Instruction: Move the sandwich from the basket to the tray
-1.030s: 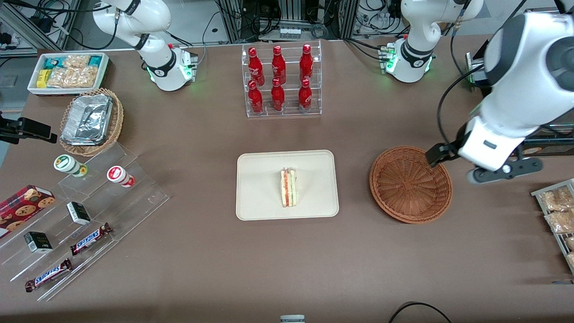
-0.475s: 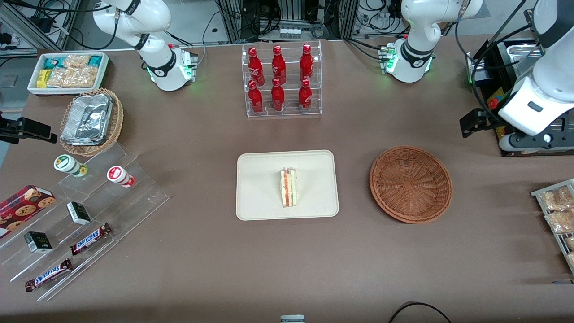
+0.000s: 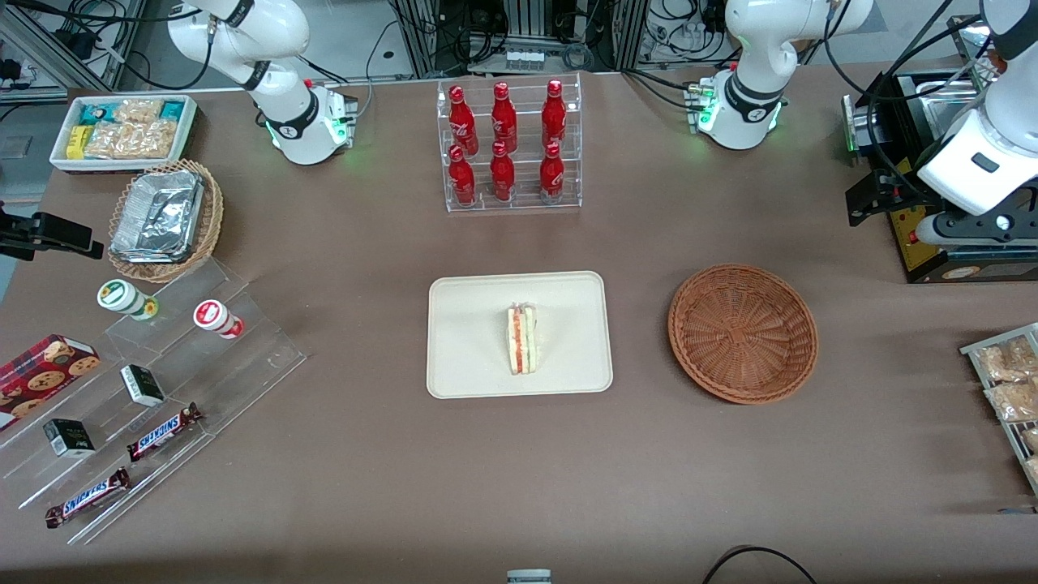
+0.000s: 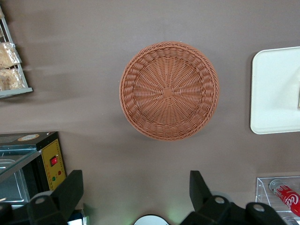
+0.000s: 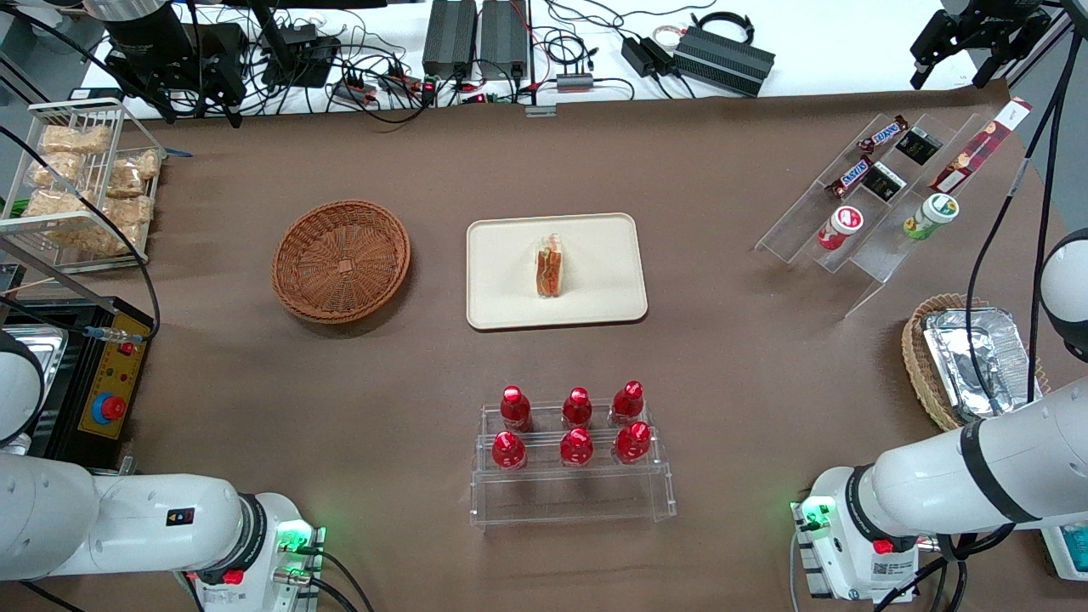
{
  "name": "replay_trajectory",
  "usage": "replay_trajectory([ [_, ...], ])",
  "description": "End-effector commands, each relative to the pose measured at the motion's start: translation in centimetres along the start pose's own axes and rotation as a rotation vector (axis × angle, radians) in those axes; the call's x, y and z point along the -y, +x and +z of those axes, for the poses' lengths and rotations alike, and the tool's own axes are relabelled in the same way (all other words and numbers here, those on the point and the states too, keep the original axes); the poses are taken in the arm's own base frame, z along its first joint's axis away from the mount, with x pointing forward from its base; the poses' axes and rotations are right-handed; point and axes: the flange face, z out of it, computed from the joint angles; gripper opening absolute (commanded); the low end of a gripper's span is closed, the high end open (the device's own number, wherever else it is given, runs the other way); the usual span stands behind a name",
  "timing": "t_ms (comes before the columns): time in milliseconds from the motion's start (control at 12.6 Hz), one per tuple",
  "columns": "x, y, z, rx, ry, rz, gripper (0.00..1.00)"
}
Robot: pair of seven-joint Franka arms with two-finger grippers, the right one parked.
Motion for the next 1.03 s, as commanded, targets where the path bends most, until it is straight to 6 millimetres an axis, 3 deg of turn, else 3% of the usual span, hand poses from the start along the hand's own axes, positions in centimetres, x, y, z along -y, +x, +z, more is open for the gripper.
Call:
replay_trajectory([
  [0,1.8,-0.4,-0.9,-0.025,-0.036,-0.002,1.00],
  [950,2.7,2.0,-0.7,-0.042,-0.037,-0.030,1.00],
])
